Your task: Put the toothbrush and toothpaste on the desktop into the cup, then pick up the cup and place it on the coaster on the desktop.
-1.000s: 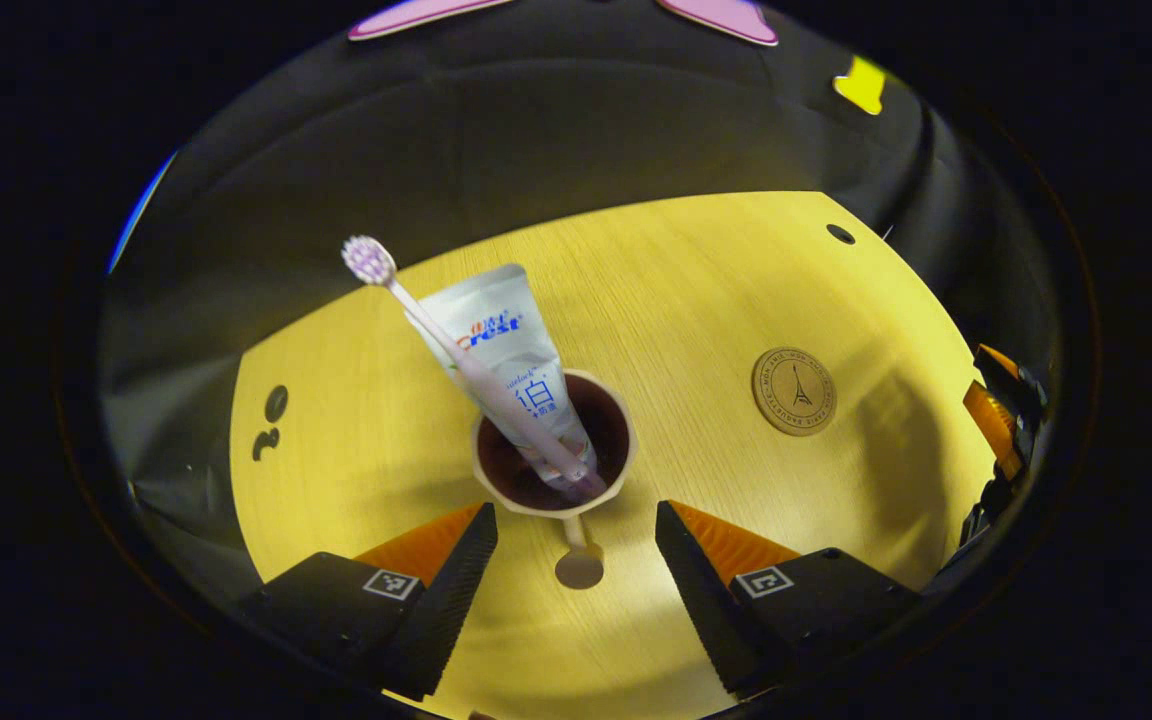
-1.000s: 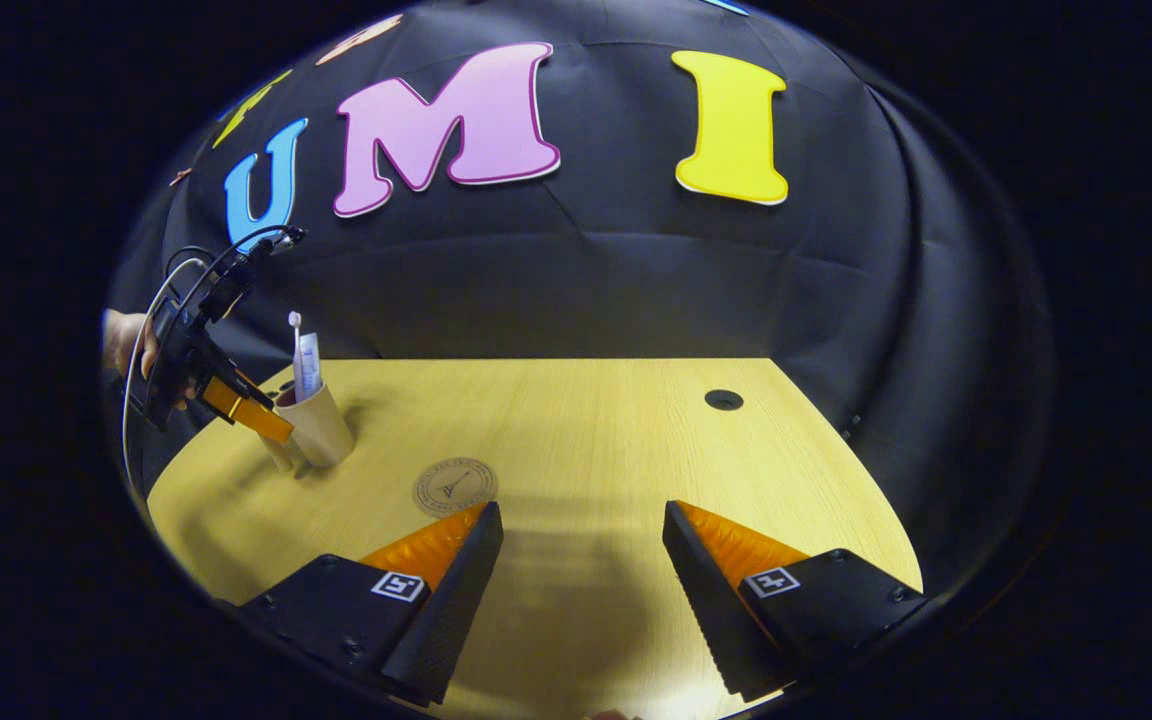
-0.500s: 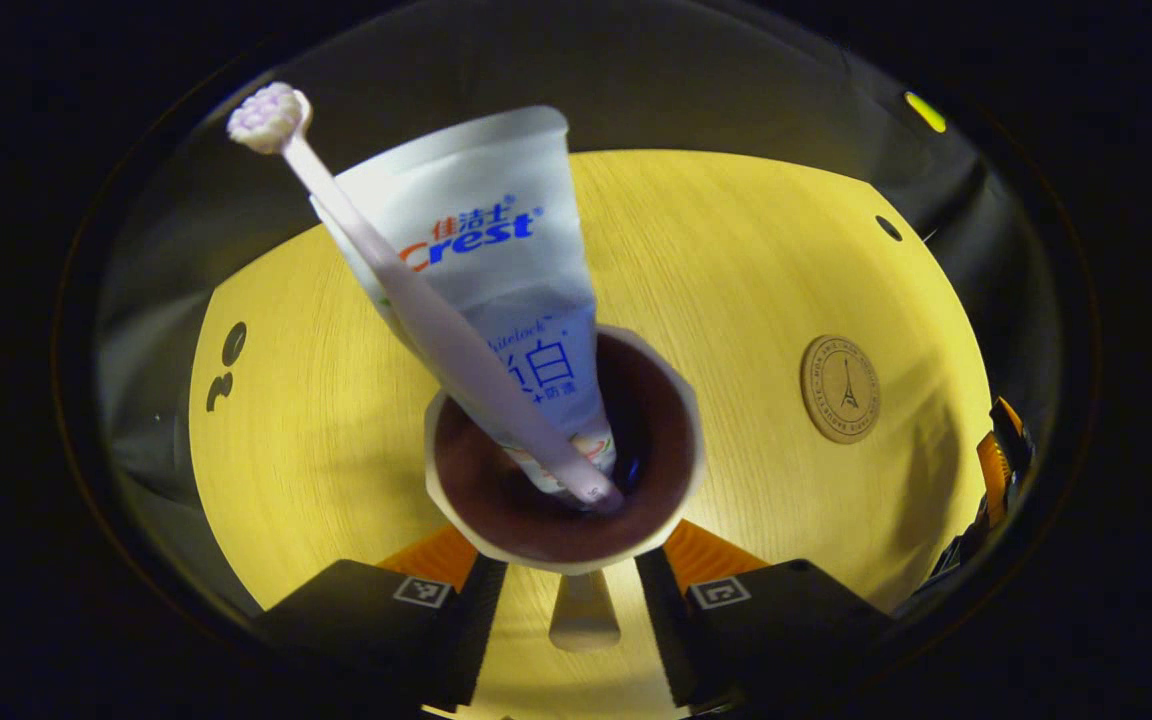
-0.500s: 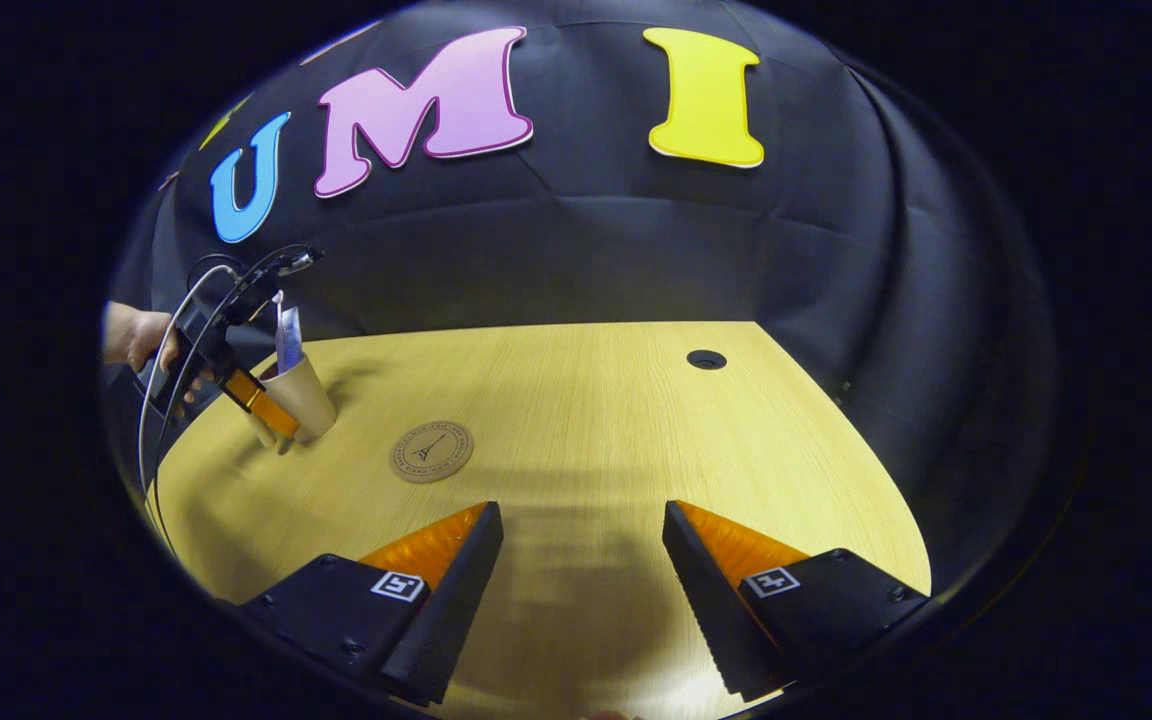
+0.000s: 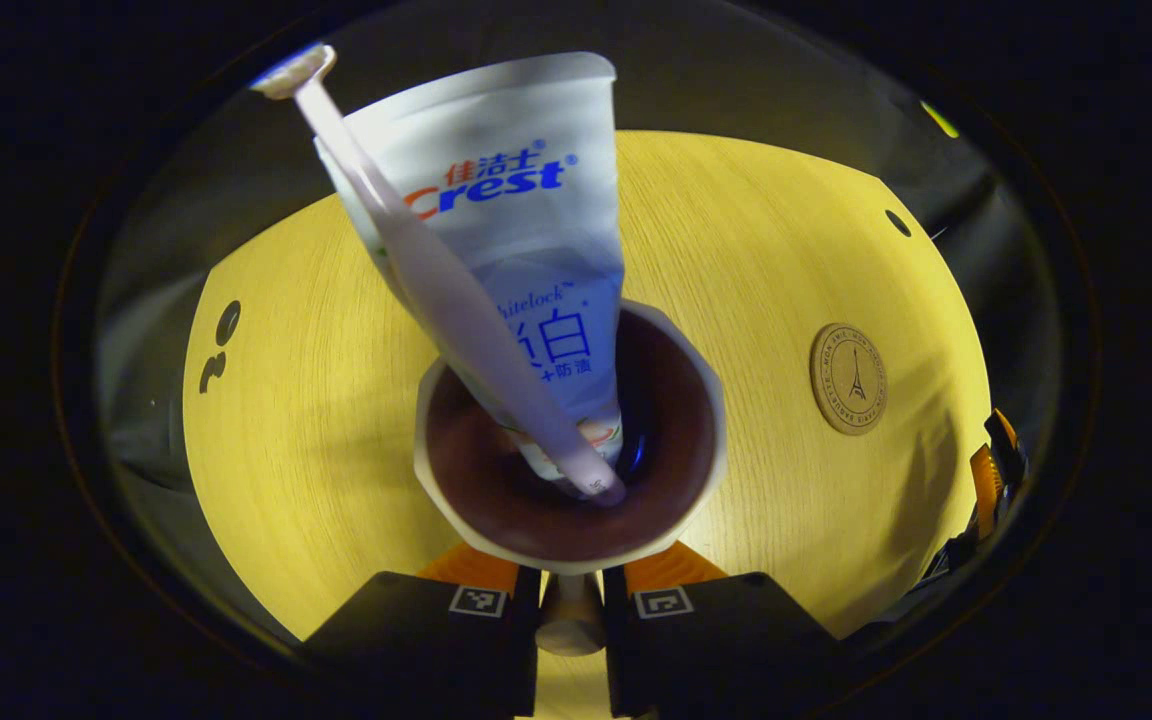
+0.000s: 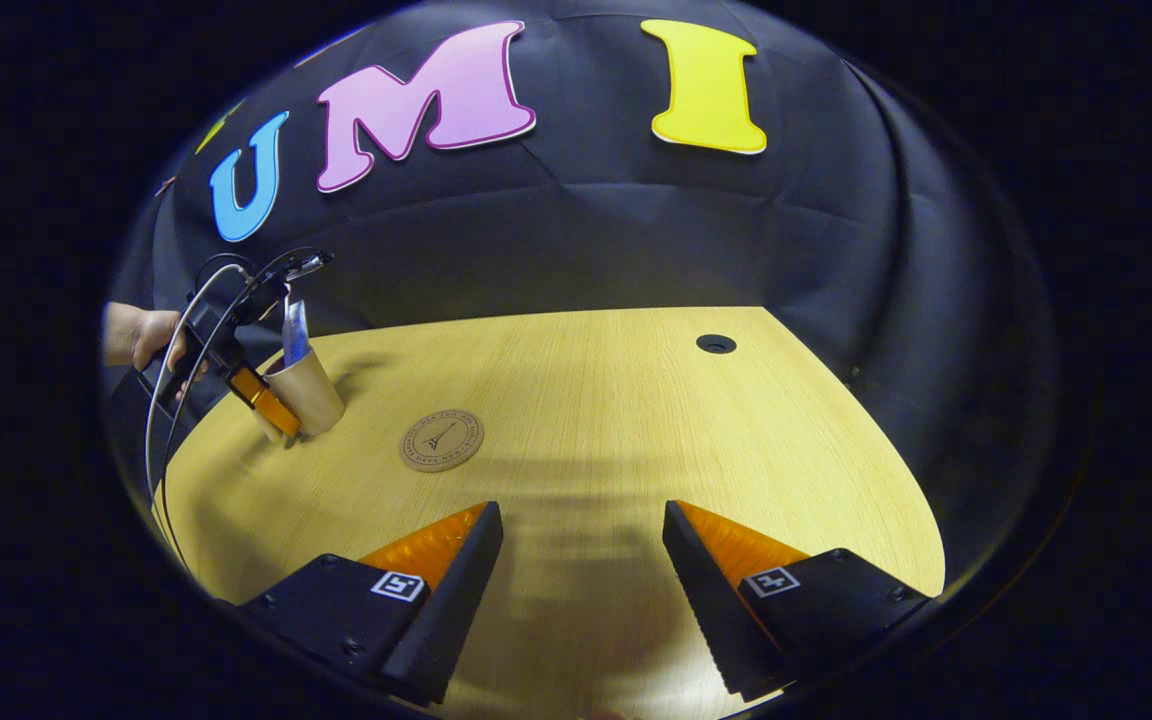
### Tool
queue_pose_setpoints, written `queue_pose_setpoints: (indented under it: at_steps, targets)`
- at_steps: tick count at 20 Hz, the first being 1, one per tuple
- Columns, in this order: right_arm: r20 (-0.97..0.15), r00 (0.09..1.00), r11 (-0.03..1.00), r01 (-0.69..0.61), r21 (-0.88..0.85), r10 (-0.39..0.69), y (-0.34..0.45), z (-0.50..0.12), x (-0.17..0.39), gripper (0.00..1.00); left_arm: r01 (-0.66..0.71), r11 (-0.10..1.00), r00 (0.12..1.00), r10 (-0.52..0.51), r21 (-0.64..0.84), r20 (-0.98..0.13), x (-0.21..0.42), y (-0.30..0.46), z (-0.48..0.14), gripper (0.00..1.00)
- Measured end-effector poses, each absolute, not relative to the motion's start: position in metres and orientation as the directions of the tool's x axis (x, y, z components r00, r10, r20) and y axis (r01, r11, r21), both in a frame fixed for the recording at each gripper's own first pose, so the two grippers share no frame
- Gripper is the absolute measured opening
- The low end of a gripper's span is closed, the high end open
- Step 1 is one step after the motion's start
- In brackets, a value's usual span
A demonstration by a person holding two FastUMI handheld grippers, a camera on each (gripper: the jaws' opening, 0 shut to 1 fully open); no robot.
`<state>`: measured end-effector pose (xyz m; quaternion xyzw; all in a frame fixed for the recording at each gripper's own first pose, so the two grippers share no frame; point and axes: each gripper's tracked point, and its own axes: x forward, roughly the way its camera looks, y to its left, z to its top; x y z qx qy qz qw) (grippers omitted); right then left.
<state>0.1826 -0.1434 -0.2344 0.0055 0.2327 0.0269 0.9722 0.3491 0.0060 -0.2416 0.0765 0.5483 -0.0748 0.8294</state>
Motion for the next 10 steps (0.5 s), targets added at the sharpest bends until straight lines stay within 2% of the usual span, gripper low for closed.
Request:
queue_pose_setpoints:
  at_steps: [3, 4, 5, 8, 9, 10]
  targets:
    - [-0.453, 0.89, 0.998, -0.056, 0.016, 0.057, -0.142, -0.235, 0.181, 0.99, 0.215, 0.975, 0.419, -0.04, 0.056, -0.907, 0.354, 0.007, -0.235, 0.31]
    - [-0.455, 0.888, 0.998, -0.056, 0.014, 0.057, -0.143, -0.235, 0.18, 0.99, 0.221, 0.973, 0.431, -0.033, 0.07, -0.902, 0.356, 0.007, -0.233, 0.36]
    - [-0.457, 0.888, 0.998, -0.055, 0.014, 0.056, -0.143, -0.236, 0.18, 0.99, 0.228, 0.97, 0.44, -0.027, 0.083, -0.898, 0.357, 0.005, -0.23, 0.31]
    - [-0.457, 0.888, 0.999, -0.047, 0.018, 0.051, -0.145, -0.234, 0.18, 0.99, 0.269, 0.957, 0.45, -0.024, 0.11, -0.893, 0.357, -0.002, -0.22, 0.31]
    - [-0.456, 0.889, 0.999, -0.043, 0.021, 0.048, -0.145, -0.233, 0.18, 0.99, 0.284, 0.952, 0.453, -0.029, 0.114, -0.891, 0.357, -0.007, -0.216, 0.36]
    - [-0.455, 0.889, 0.999, -0.04, 0.025, 0.047, -0.146, -0.232, 0.18, 0.99, 0.304, 0.945, 0.456, -0.033, 0.121, -0.889, 0.356, -0.014, -0.212, 0.36]
